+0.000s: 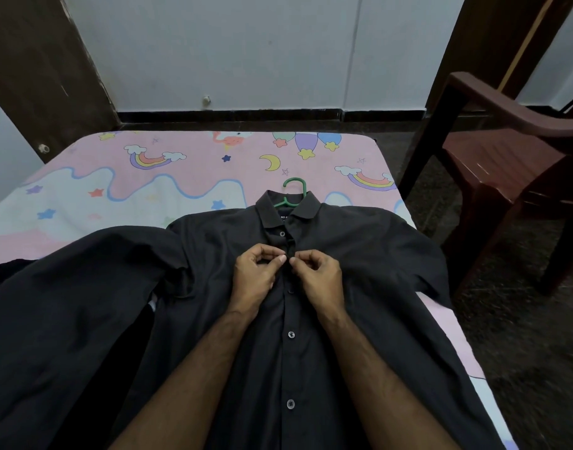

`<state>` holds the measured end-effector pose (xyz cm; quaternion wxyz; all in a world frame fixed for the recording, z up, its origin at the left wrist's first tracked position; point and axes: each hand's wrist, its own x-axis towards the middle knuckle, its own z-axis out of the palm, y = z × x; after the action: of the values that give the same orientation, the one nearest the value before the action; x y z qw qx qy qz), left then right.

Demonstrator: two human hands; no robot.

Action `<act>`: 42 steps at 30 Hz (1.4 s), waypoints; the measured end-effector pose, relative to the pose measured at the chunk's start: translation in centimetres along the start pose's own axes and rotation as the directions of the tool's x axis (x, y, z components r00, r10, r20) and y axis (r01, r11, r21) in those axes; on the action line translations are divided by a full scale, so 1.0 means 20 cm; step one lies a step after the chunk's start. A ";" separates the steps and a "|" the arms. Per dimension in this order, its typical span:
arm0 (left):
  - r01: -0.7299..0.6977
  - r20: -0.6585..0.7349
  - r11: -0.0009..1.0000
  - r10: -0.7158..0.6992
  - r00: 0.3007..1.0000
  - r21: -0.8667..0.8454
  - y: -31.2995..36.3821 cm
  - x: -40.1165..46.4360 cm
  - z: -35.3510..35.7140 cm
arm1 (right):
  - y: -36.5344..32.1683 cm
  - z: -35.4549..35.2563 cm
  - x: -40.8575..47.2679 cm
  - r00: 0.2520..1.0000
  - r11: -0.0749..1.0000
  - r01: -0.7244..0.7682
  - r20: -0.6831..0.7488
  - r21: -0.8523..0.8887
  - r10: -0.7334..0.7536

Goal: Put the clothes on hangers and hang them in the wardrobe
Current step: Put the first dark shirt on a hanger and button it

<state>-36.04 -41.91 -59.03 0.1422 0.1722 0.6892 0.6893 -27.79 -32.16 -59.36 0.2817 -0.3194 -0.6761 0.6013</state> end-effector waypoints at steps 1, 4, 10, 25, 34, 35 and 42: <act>-0.007 -0.006 1.000 0.007 1.000 0.005 -0.01 0.00 0.00 | 0.00 0.00 0.00 1.000 1.000 0.004 -0.003 0.016 -0.004; -0.019 -0.013 1.000 0.019 1.000 0.016 -0.01 0.01 0.00 | 0.00 -0.01 -0.01 1.000 0.999 0.013 -0.005 0.044 -0.013; -0.070 0.009 0.997 0.070 0.998 0.012 -0.01 -0.01 0.00 | 0.00 0.00 -0.01 0.999 0.998 0.029 0.015 0.057 -0.029; -0.090 -0.018 0.993 0.092 0.996 0.077 -0.10 0.05 0.00 | 0.02 0.02 -0.01 0.998 0.997 0.037 -0.042 -0.072 -0.040; -0.262 0.033 0.880 0.271 0.962 0.396 -0.07 0.01 0.03 | -0.03 0.06 0.03 0.966 0.988 0.137 -0.212 -0.074 -0.150; -0.286 0.047 0.831 0.301 0.953 0.477 -0.07 0.01 0.03 | -0.04 0.07 0.03 0.959 0.976 0.154 -0.213 -0.153 -0.185; -0.322 0.106 0.702 0.333 0.937 0.636 -0.05 -0.02 0.05 | -0.10 0.15 0.08 0.940 0.898 0.079 -0.269 -0.432 -0.212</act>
<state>-35.29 -41.18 -60.08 -0.0559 0.3241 0.8428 0.4261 -31.31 -32.96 -57.82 0.3543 -0.4099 -0.7580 0.3631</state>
